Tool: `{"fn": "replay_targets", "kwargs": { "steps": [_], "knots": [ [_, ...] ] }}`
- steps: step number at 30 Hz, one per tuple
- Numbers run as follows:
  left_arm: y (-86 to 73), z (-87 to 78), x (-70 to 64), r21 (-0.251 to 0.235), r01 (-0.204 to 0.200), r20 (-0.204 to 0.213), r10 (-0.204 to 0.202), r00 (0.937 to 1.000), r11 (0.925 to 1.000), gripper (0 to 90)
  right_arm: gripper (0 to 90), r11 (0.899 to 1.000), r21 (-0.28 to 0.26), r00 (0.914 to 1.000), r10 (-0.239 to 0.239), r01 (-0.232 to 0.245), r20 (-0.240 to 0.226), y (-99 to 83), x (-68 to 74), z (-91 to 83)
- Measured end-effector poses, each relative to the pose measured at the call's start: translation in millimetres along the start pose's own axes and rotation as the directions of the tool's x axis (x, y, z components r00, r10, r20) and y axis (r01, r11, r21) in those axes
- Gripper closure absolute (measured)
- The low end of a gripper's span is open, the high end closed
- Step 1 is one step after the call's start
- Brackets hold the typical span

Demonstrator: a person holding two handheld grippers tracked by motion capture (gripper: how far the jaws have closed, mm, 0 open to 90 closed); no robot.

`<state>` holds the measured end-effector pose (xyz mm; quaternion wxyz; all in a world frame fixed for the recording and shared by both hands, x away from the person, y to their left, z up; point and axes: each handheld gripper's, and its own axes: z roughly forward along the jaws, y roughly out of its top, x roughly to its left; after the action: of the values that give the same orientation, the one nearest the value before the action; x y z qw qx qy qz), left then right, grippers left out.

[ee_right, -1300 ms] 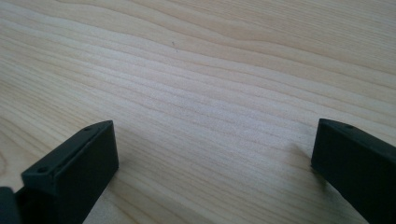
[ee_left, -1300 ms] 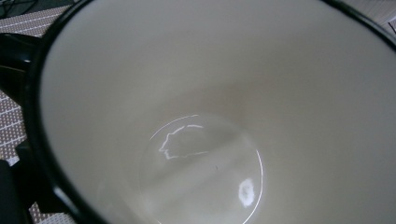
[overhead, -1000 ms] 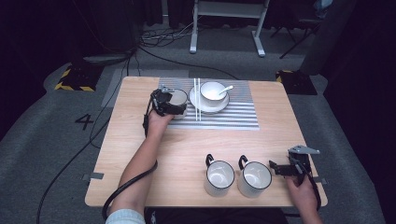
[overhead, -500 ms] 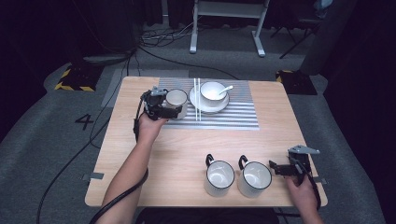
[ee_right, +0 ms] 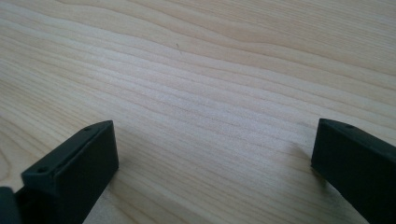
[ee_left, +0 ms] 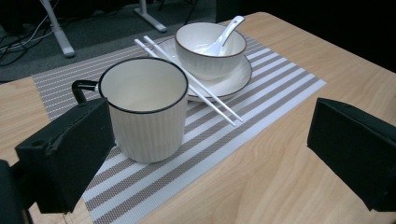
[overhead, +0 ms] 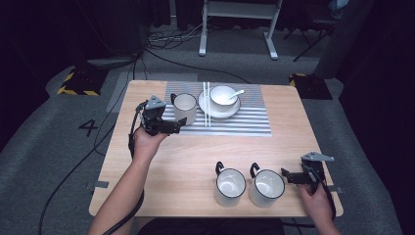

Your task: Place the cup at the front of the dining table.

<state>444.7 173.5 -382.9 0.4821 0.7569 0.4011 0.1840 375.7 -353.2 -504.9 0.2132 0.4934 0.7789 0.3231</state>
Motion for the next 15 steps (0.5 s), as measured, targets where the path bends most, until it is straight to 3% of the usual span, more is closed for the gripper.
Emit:
{"fn": "replay_targets", "kwargs": {
  "steps": [1,13,15],
  "knots": [
    [0.3,-3.8,-1.1,0.003,-0.020,0.003,0.020,0.9998,0.9998,1.1,0.4,1.000,0.001,1.0000,-0.002,0.002,0.001,0.0,-0.2,0.0],
    [-16.9,-37.2,-28.7,0.013,-0.069,0.072,0.068,0.9951,0.9976,1.5,0.4,1.000,0.000,1.0000,-0.002,0.002,0.001,-0.1,-0.1,-0.1],
    [-21.6,-41.5,-32.0,0.026,-0.094,0.054,0.093,0.9942,0.9952,1.6,0.5,1.000,0.000,1.0000,-0.003,0.003,0.001,-0.1,-0.1,-0.1]
  ]
}}
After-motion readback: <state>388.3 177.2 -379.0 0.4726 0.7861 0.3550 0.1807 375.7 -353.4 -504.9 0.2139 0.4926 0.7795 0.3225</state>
